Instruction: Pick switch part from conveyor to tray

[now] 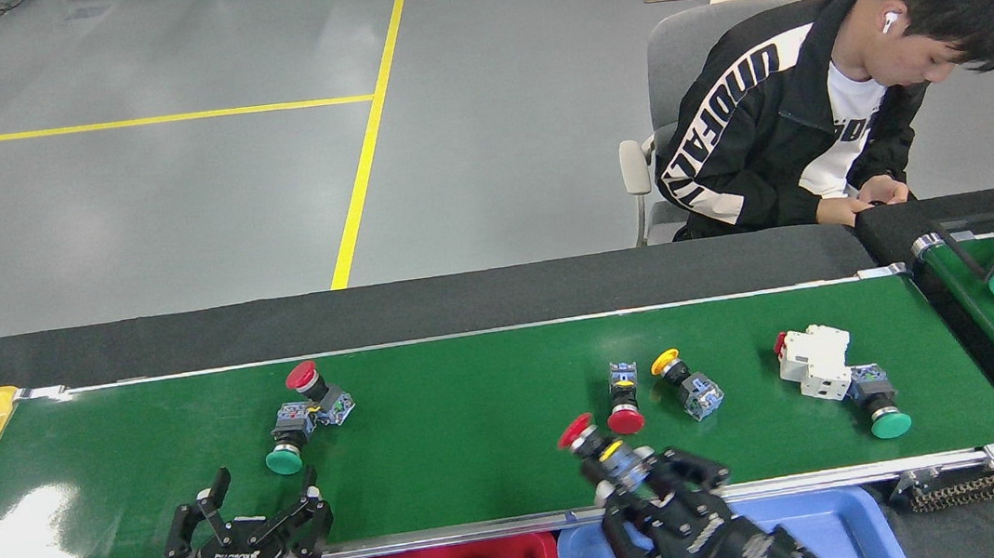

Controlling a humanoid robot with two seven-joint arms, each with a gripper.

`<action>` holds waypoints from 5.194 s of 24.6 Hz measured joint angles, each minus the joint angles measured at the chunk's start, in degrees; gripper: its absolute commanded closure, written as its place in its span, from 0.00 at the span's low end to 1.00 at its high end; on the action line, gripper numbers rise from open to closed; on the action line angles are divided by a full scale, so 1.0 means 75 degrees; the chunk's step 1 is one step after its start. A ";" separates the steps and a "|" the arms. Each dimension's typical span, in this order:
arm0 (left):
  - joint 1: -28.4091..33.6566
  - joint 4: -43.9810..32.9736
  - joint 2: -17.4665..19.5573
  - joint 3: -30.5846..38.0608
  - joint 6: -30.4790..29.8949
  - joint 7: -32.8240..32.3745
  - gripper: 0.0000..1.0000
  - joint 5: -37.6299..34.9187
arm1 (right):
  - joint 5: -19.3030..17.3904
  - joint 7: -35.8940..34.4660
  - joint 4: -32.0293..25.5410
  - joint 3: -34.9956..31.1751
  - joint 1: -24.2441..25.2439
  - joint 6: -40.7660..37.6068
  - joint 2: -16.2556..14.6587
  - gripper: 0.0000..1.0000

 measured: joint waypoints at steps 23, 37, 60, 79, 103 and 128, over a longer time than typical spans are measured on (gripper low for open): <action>-0.0253 0.0814 0.0794 0.0019 -0.0349 0.0384 0.90 0.0759 | 0.0045 -0.1289 0.0001 -0.2153 0.0612 0.3971 -0.1095 0.05; 0.3552 -0.3179 0.0957 -0.0496 -0.2192 0.0992 0.00 0.0254 | 0.0038 -0.0751 0.1982 -0.2048 -0.0857 0.3701 -0.0814 0.82; 0.3314 -0.2954 -0.0083 0.1819 -0.0546 -0.0226 0.00 0.1853 | -0.0070 0.0258 0.0047 0.0449 0.0233 0.0133 0.0031 0.04; 0.0955 -0.1407 -0.0348 -0.0541 -0.0184 -0.0289 0.00 -0.0319 | 0.0171 -0.0405 -0.0025 -0.3903 0.0034 0.2006 -0.0136 0.04; -0.0674 0.0799 0.0435 -0.0488 -0.0401 -0.0157 0.93 0.0699 | 0.0769 -0.0524 0.3960 -0.1097 -0.2940 0.5870 0.0356 0.05; 0.3381 -0.3040 -0.0330 0.1305 -0.0914 0.0033 0.00 0.0999 | 0.0444 -0.1212 0.4024 -0.1047 -0.2940 0.4549 0.0079 0.92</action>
